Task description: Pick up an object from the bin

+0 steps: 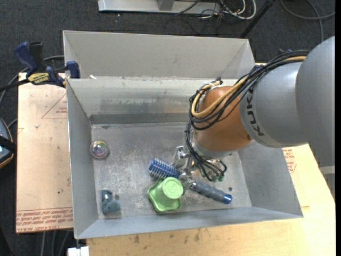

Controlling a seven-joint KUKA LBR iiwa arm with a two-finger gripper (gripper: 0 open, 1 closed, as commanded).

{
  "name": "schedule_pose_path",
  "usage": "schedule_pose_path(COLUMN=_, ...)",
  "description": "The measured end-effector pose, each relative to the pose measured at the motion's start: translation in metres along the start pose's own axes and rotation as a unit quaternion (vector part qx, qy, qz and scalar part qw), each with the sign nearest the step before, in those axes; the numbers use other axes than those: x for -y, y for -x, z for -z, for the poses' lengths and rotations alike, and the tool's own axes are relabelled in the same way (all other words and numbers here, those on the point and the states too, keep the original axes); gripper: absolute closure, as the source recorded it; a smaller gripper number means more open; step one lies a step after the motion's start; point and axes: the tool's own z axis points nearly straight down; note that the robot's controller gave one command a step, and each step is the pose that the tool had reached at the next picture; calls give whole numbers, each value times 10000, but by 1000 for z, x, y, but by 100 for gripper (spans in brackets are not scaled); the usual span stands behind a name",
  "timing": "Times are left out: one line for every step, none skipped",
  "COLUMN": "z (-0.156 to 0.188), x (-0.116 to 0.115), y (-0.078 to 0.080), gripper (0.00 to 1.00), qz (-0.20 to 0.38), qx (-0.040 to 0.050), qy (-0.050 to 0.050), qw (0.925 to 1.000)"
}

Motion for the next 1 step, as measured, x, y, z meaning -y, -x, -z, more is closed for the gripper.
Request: schedule_pose_path(z=180, x=13, y=-7, gripper=100, qz=1009, qx=-44, qy=8, qw=9949)
